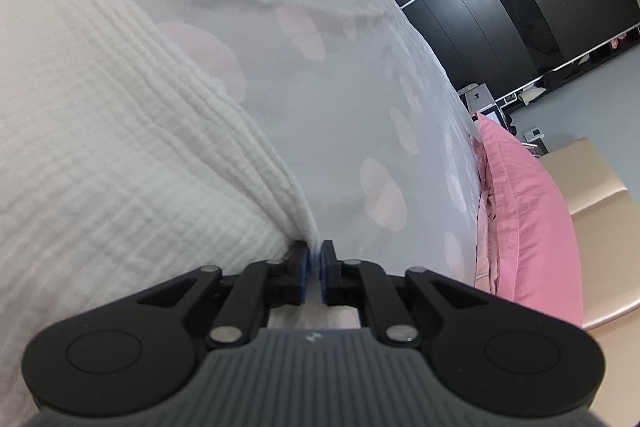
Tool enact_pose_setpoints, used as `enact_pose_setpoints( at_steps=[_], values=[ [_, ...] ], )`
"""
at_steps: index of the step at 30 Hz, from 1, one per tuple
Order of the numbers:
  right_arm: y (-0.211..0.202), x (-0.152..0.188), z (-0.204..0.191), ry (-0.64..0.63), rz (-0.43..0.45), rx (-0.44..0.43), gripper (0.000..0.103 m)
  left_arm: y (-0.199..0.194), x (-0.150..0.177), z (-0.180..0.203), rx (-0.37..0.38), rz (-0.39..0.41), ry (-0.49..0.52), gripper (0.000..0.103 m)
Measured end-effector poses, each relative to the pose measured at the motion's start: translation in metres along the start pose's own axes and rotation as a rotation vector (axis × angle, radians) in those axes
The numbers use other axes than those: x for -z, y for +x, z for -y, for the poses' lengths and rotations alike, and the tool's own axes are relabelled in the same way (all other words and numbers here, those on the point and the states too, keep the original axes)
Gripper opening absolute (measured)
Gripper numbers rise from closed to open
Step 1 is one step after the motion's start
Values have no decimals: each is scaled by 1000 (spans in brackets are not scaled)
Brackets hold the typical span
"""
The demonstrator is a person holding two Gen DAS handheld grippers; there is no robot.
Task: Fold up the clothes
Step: 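Lower the hem onto the shirt and open both grippers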
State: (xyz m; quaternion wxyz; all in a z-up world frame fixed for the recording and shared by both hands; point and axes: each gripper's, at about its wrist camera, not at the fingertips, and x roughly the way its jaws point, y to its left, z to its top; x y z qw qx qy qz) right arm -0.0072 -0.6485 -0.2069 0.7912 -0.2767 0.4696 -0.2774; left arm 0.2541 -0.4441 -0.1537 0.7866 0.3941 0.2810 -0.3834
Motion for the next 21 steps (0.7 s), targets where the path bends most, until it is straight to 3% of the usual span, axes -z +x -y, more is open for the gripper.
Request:
enact_pose_setpoints(
  at_steps=[1, 2, 4, 7, 11, 14, 21],
  values=[
    [-2, 0, 6, 32, -13, 10, 40, -3, -2, -3, -21, 8, -13, 32],
    [-4, -1, 15, 77, -27, 7, 43, -8, -3, -5, -33, 10, -16, 32],
    [-11, 2, 33, 171, -52, -19, 43, -20, -5, -10, -57, 14, -21, 42],
    [-31, 10, 55, 258, -58, -24, 44, -44, 1, -13, -70, 30, -13, 46],
    [-74, 34, 71, 385, -70, -112, 44, -85, 28, -14, 11, 22, -59, 46],
    [-109, 61, 72, 501, -97, -223, 43, -114, 55, -13, 77, 3, -133, 46],
    [-179, 130, 49, 746, -181, -428, 43, -166, 126, -14, 214, -38, -317, 47]
  ],
)
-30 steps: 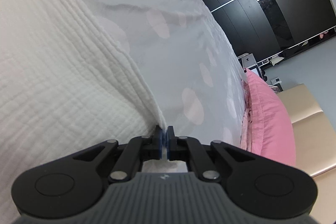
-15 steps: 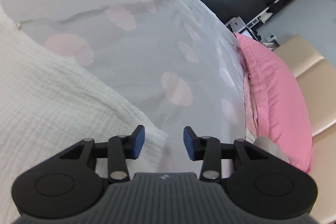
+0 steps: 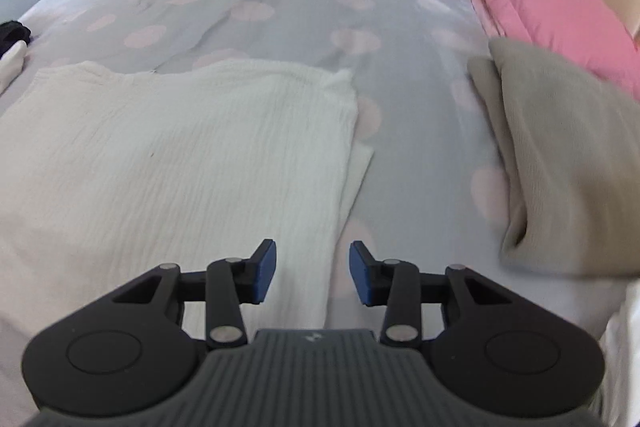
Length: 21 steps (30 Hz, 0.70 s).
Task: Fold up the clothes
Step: 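Lower the hem onto the shirt and open both grippers, then pinch the folded edge with both grippers and tug it straight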
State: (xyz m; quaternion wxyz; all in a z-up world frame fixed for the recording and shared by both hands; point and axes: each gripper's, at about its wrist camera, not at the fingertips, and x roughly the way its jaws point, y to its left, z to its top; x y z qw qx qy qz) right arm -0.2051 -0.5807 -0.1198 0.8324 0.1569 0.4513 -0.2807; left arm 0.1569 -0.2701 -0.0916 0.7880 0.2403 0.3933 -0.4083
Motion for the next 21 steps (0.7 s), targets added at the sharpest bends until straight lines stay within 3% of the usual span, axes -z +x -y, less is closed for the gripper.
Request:
enact_pose_setpoints(
  at_steps=[7, 9, 12, 16, 21],
  values=[
    [-20, 59, 12, 154, -48, -31, 43, -17, 60, -6, 67, -85, -94, 49],
    [-21, 69, 18, 239, -53, -43, 43, -14, 70, -12, 99, -90, -192, 49],
    [-18, 76, 26, 371, -47, -65, 48, -6, 81, -20, 131, -87, -331, 57],
    [-6, 79, 33, 502, -64, -128, 53, 14, 90, -22, 165, -117, -435, 57],
    [12, 83, 33, 566, -91, -150, 55, 25, 94, -13, 135, -102, -408, 57]
  ],
)
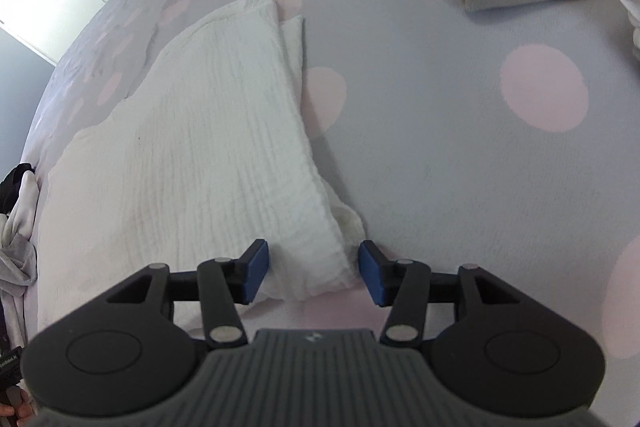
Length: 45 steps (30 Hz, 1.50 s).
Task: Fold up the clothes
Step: 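Pinch the folded edge with both grippers and tug it straight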
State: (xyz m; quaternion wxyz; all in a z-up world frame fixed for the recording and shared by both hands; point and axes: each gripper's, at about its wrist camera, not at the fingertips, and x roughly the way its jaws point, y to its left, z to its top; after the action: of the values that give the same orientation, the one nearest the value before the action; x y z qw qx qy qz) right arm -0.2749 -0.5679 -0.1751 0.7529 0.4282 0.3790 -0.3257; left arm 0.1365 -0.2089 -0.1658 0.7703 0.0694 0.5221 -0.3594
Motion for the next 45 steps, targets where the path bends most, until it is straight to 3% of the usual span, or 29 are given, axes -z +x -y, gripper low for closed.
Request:
enact_pose_setpoints(
  at_steps=[3, 5, 6, 7, 9, 17, 23, 27, 36, 45],
  values=[
    [7, 1, -5, -31, -4, 30, 52, 2, 3, 6, -29, 17, 30, 52],
    [9, 3, -11, -80, 1, 81, 38, 2, 5, 12, -45, 30, 58, 45],
    [9, 3, -12, -92, 5, 83, 32, 1, 7, 16, -50, 36, 74, 36],
    [9, 4, -13, -101, 8, 78, 19, 0, 7, 19, -52, 38, 85, 26],
    [8, 4, -13, -97, 9, 67, 12, -3, 7, 24, -40, 34, 100, 9],
    [-33, -10, -25, -99, 57, 74, 8, -39, -17, 30, -73, -23, 122, 7],
    [-79, -17, -37, -166, 29, 75, 7, -82, -32, 41, -69, -76, 173, 7],
    [-104, -2, -38, -215, -5, 86, 7, -105, -17, 47, -72, -128, 245, 7],
    [-148, 55, -8, -242, -104, 91, 7, -133, 37, 39, -42, -234, 302, 7],
    [-117, 83, 0, -282, -161, 135, 7, -104, 65, 30, -75, -288, 353, 7]
  ],
)
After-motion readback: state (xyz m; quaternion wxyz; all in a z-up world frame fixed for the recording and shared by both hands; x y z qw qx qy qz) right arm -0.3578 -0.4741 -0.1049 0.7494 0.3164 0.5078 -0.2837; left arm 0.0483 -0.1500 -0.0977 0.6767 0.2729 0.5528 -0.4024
